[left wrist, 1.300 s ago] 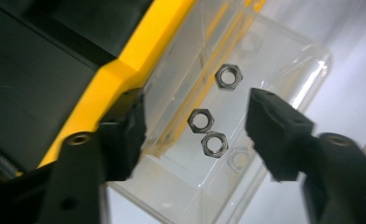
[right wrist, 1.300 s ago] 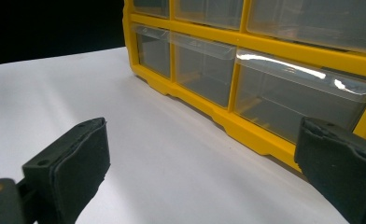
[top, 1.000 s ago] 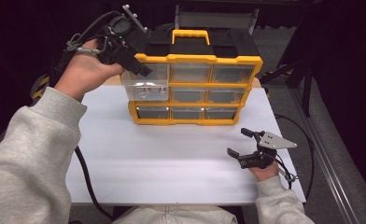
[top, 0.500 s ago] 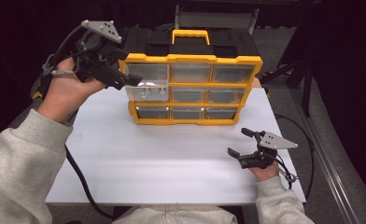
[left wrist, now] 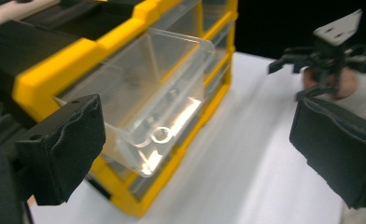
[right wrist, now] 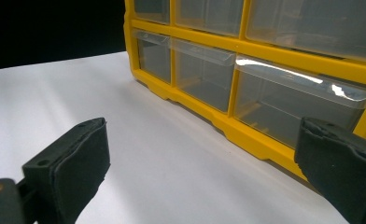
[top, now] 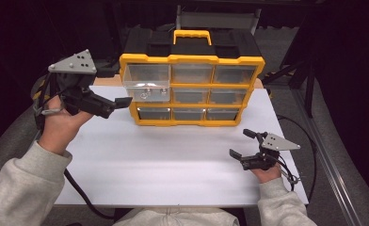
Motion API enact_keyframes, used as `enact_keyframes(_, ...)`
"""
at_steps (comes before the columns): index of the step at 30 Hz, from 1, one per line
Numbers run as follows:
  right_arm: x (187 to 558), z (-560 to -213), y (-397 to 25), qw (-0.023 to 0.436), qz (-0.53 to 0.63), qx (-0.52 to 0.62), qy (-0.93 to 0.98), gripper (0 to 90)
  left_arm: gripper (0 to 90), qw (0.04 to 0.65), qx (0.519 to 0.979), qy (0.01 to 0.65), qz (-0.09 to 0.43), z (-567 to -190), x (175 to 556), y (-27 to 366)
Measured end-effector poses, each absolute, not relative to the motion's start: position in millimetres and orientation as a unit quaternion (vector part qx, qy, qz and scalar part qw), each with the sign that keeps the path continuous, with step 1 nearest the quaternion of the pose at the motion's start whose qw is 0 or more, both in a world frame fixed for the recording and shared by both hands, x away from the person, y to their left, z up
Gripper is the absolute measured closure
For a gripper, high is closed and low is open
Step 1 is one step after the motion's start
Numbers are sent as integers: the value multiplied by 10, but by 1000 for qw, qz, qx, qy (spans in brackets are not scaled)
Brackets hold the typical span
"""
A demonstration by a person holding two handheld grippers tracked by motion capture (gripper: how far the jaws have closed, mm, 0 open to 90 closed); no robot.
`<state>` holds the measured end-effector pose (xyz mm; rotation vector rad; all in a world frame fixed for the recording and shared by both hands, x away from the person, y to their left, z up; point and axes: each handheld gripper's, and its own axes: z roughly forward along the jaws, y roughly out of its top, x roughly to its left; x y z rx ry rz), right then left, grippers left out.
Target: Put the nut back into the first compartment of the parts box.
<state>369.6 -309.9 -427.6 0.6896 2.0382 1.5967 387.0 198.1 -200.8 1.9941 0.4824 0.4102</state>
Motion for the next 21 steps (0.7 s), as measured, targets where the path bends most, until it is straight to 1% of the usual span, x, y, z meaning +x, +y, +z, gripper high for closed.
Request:
enact_keyframes(5,3695,-4263,-3116,233,579,252,739,39,16,536,804,203,157,-2279,3854,2063)
enact_keyframes(14,3695,-4240,-3139,234,578,250,740,39,0,573,779,205,148,-2751,3834,2097)
enact_keyframes(18,3706,-4243,-3133,231,577,250,743,37,0,585,766,220,150,-2944,3815,2123)
enact_keyframes(21,3712,-4236,-3131,228,576,250,744,36,0,598,755,232,139,-3132,3836,2151)
